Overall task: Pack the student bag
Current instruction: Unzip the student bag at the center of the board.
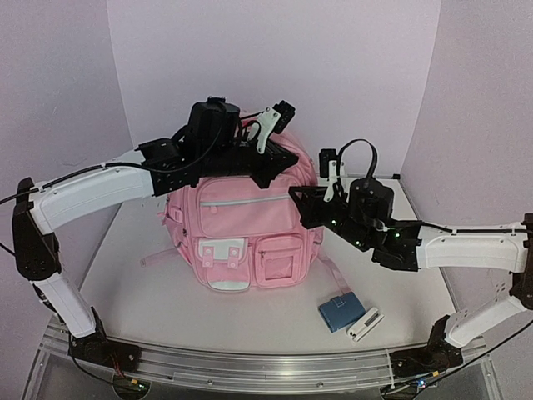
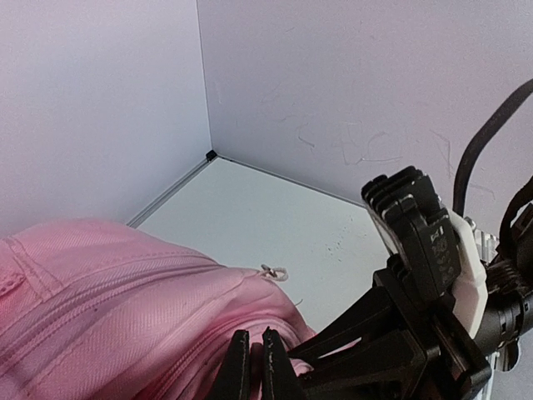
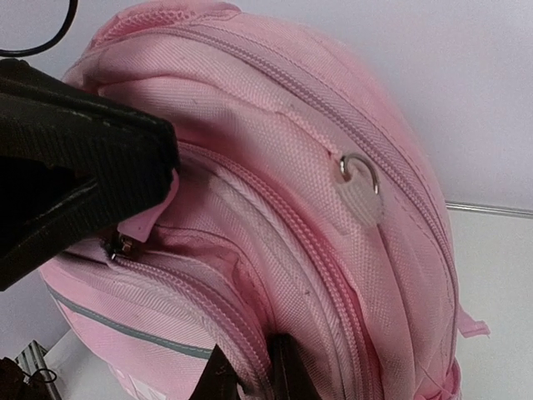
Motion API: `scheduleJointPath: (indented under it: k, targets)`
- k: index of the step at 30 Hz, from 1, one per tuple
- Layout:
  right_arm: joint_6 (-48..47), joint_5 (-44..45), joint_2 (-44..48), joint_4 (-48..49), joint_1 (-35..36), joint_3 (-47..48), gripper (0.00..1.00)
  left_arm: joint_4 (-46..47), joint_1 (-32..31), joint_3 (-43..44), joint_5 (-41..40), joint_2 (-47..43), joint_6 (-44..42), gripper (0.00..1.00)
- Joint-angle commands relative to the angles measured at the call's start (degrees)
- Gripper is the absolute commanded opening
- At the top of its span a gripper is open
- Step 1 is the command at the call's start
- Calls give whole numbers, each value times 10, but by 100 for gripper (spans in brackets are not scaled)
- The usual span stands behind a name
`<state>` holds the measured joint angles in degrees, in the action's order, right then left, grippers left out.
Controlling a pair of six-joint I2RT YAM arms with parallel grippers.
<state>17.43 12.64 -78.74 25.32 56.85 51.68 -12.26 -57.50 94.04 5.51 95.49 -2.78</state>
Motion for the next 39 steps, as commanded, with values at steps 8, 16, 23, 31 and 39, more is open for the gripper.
scheduleJointPath:
  k: [8, 16, 23, 31, 39]
  targets:
    - [5, -56, 6, 99, 20, 3, 20, -8, -44, 52, 93, 32, -1, 8]
    - [29, -31, 74, 62, 21, -33, 43, -82, -43, -4, 66, -61, 23, 41]
    - [77, 11, 127, -8, 20, -32, 53, -166, -43, -15, 19, -134, 46, 54]
    - [187, -123, 107, -91, -32, 57, 52, -298, -25, -29, -70, -180, 30, 60]
    - [315, -222, 84, -99, -71, 89, 41, -365, -24, -38, -111, -175, -7, 47]
